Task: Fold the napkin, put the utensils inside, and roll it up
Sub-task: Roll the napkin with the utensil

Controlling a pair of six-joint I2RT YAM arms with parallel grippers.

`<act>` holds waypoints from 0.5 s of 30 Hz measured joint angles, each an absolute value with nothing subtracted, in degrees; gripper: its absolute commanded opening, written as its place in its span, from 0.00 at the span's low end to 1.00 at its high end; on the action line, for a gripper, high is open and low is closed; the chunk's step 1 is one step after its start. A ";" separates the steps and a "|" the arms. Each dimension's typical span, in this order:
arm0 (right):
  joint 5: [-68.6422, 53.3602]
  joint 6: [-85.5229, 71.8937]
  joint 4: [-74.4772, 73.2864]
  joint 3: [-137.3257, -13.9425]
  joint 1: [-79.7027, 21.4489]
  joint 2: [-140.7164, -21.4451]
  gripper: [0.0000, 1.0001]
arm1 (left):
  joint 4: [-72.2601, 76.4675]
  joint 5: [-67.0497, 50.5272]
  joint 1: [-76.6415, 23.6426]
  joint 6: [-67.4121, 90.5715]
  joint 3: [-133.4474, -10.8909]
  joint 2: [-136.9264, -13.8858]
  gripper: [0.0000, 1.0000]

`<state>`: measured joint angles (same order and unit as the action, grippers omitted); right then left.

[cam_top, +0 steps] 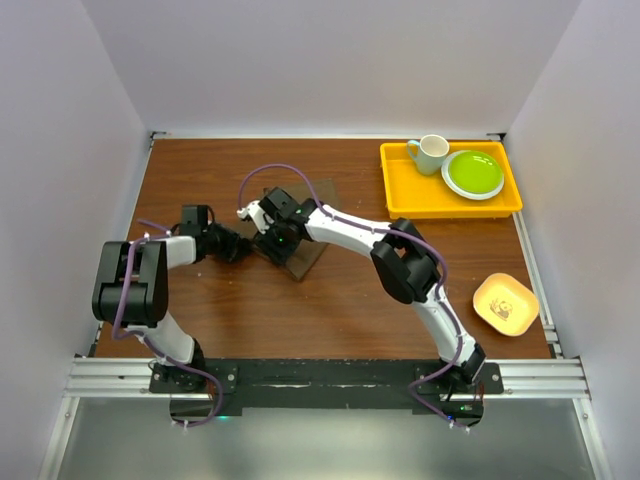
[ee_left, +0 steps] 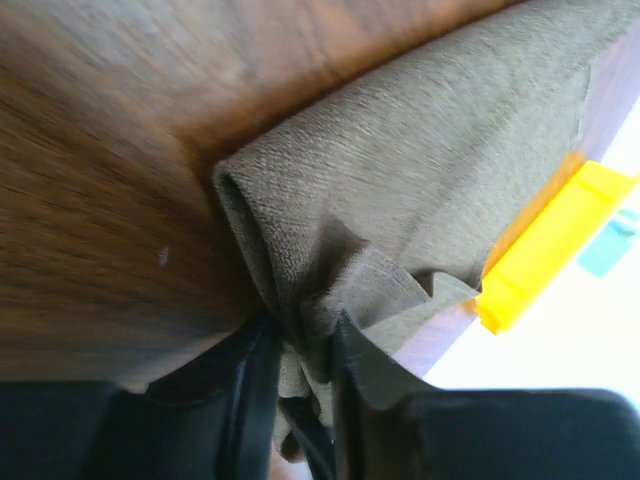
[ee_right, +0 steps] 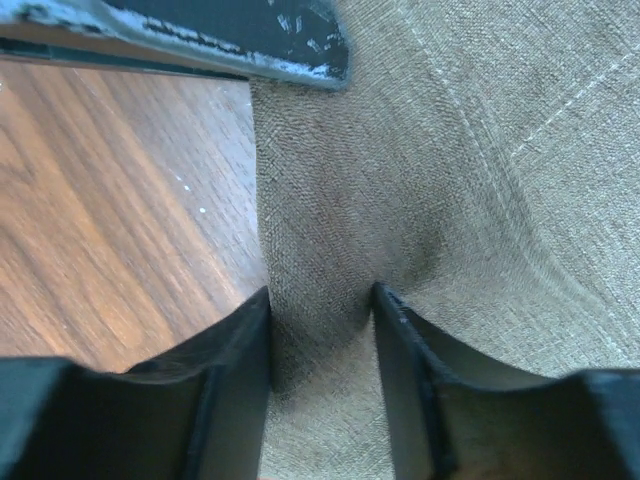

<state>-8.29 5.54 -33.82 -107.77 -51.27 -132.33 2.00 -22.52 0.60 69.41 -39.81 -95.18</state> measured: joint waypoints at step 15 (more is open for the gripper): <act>6.39 5.19 -34.98 -106.34 -58.48 -131.02 0.76 | -12.03 -22.28 0.60 66.19 -46.00 -95.79 0.06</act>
<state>6.39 5.19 -34.98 -106.34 -58.48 -131.02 -12.03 -22.28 0.60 66.19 -46.00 -95.79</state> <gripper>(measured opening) 0.758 0.102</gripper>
